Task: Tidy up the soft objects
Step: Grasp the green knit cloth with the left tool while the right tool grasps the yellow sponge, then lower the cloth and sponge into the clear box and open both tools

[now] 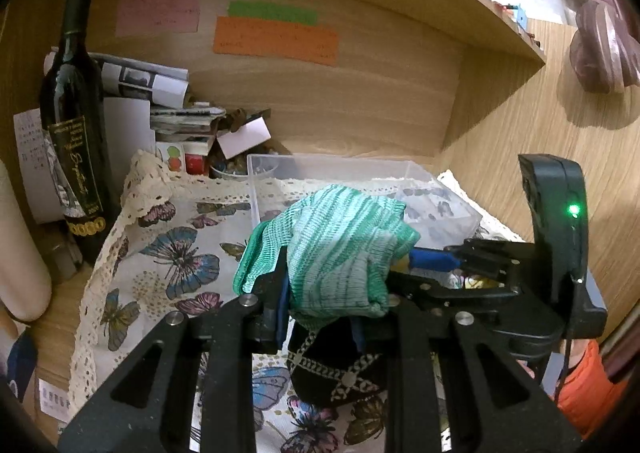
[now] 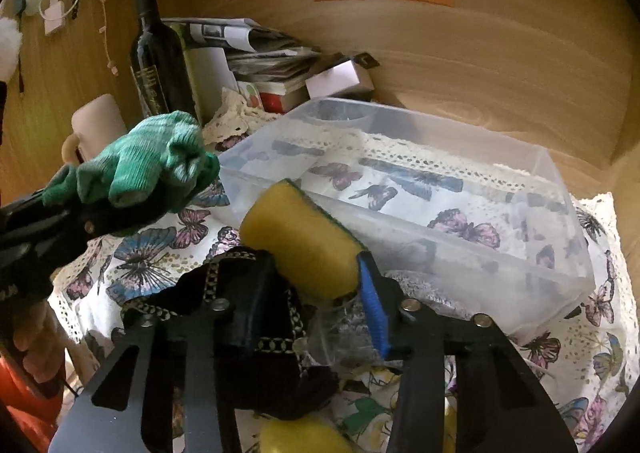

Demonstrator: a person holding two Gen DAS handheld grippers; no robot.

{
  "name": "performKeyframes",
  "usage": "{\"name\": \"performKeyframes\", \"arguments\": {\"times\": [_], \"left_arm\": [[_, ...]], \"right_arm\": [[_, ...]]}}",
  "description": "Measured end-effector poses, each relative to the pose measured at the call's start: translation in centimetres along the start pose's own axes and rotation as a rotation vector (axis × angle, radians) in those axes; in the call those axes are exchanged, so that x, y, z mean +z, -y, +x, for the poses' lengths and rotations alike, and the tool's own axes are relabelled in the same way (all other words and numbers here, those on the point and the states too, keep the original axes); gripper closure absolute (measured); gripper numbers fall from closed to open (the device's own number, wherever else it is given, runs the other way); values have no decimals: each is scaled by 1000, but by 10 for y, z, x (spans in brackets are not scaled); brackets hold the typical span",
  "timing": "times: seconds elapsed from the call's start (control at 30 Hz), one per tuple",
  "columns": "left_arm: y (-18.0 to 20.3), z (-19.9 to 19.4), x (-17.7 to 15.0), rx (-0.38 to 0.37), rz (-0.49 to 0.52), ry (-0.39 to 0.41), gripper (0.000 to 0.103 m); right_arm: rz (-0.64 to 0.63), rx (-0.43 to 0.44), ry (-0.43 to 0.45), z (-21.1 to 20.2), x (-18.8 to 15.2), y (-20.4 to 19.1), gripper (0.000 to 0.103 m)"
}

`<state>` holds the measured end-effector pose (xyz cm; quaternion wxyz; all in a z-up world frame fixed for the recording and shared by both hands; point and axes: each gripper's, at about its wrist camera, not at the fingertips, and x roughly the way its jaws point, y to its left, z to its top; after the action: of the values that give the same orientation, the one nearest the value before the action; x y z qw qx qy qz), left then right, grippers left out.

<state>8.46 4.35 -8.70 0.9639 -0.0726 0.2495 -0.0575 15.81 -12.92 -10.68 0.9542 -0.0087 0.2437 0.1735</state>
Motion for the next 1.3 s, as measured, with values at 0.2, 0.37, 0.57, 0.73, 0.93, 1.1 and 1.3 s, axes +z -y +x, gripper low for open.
{"name": "performKeyframes", "arguments": {"times": [0.2, 0.37, 0.57, 0.73, 0.93, 1.1, 1.3], "left_arm": [[4, -7, 17, 6, 3, 41, 79], [9, -10, 37, 20, 16, 87, 79], [17, -8, 61, 30, 28, 123, 78], [16, 12, 78, 44, 17, 97, 78], [7, 62, 81, 66, 5, -33, 78], [1, 105, 73, 85, 17, -164, 78], [5, 135, 64, 87, 63, -272, 78]], "right_arm": [[4, -19, 92, -30, 7, 2, 69], [-1, -62, 178, -60, 17, 6, 69], [32, -117, 251, -85, 33, 28, 68], [64, -163, 261, -86, 42, 54, 68], [96, -195, 206, -67, 52, 81, 68], [113, -195, 114, -38, 53, 96, 68], [139, -187, -7, -2, 45, 107, 68]]}}
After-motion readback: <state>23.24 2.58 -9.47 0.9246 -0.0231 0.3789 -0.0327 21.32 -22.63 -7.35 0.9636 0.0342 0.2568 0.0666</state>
